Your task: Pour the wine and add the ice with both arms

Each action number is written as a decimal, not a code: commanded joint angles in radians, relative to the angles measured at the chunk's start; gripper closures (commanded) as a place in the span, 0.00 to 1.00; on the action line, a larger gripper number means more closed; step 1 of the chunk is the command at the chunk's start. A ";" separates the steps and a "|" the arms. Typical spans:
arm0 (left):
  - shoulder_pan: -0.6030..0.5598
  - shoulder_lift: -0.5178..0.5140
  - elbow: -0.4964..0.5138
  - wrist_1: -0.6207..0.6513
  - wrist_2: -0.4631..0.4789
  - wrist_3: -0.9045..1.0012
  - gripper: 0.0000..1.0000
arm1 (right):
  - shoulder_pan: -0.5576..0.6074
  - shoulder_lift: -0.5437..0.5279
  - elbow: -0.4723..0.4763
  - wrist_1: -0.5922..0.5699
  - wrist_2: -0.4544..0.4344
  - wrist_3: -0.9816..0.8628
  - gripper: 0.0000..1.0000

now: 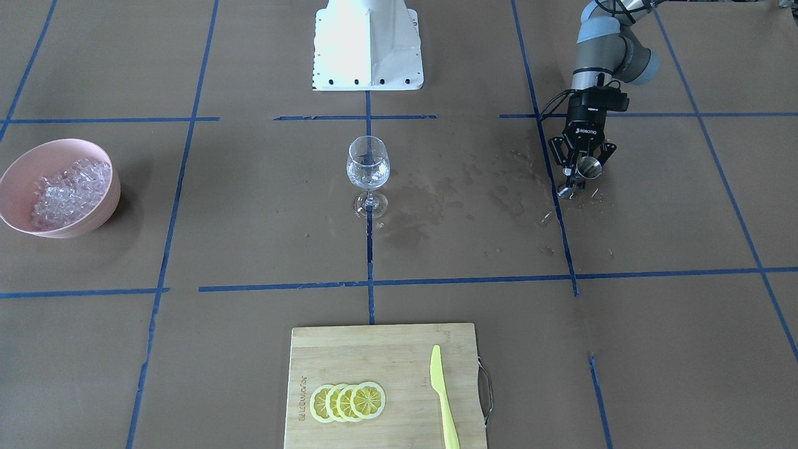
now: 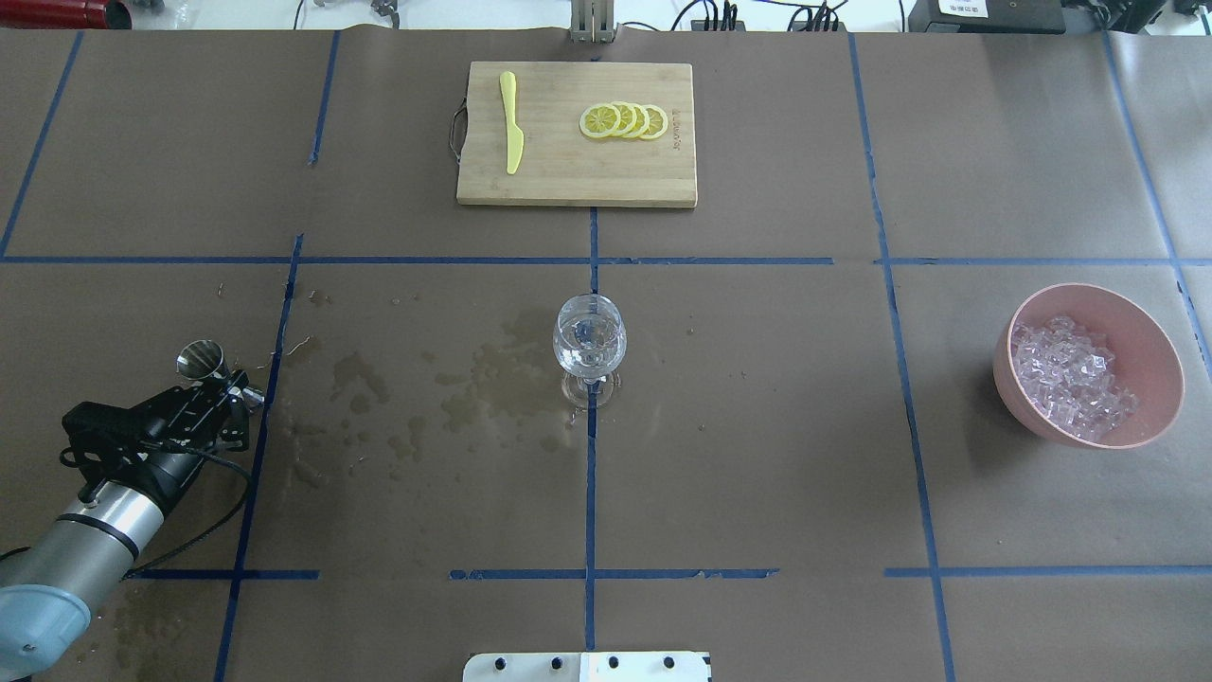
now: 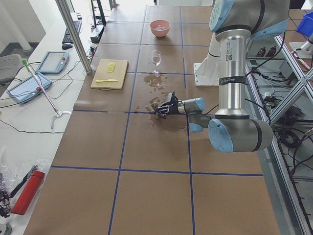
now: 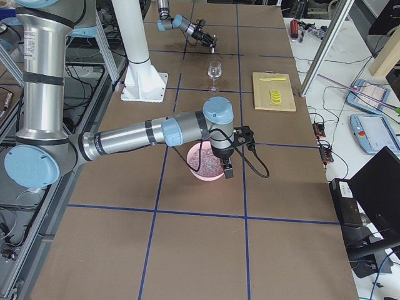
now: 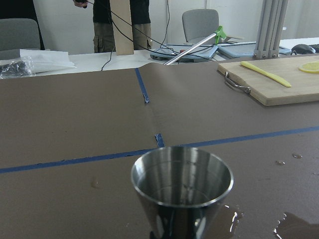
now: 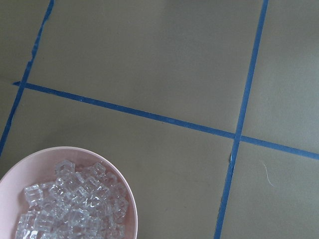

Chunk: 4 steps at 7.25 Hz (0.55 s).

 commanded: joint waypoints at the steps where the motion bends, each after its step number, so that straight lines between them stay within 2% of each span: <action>1: 0.001 0.000 0.001 -0.001 0.008 -0.001 0.88 | 0.000 0.000 0.000 0.000 0.000 0.000 0.00; 3: 0.001 0.001 0.001 -0.001 0.008 0.001 0.56 | 0.000 0.001 0.001 0.000 0.000 0.000 0.00; 4: 0.001 0.002 0.001 -0.001 0.008 0.001 0.50 | 0.000 0.001 0.001 0.000 0.000 0.002 0.00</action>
